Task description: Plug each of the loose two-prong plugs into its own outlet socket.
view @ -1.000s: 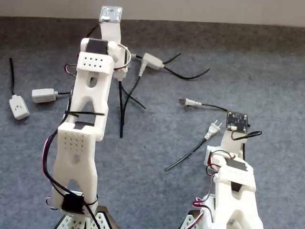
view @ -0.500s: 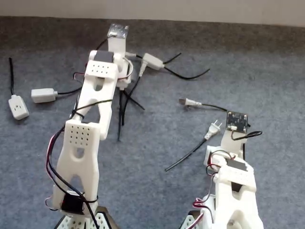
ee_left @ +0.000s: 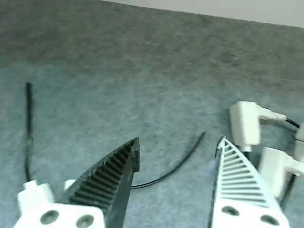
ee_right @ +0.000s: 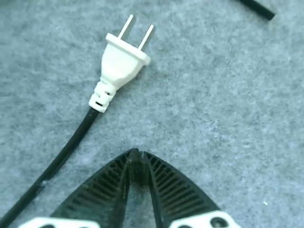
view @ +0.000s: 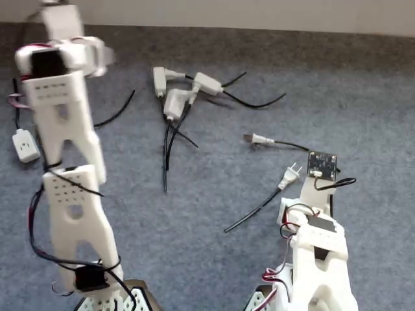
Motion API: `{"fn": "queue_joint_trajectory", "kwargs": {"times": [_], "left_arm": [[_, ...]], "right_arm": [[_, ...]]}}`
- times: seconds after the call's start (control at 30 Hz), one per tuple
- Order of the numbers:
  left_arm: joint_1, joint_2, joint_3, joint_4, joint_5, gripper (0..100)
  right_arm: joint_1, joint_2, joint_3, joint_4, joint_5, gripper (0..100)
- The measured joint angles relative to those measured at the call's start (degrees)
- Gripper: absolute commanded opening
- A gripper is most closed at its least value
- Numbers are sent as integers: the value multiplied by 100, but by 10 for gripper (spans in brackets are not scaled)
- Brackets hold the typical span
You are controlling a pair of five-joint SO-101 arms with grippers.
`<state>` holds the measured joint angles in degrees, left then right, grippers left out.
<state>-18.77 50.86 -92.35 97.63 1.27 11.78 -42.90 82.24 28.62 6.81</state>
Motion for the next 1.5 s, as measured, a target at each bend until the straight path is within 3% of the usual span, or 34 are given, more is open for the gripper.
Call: {"fn": "queue_joint_trajectory", "kwargs": {"times": [0.3,0.57,0.83,0.93,1.17,1.5], "left_arm": [[-1486,-123,695,334,0,253],[-1802,-123,1547,334,44,252],[-2136,-123,2505,334,2101,252],[-2154,-123,2593,334,2330,252],[-2382,-123,2708,325,2347,252],[-2470,492,2919,-484,1363,252]], "right_arm": [[0,0,0,0,0,6],[0,0,0,0,0,6],[0,0,0,0,0,6],[0,0,0,0,0,6],[0,0,0,0,0,6],[-18,0,0,0,0,6]]}}
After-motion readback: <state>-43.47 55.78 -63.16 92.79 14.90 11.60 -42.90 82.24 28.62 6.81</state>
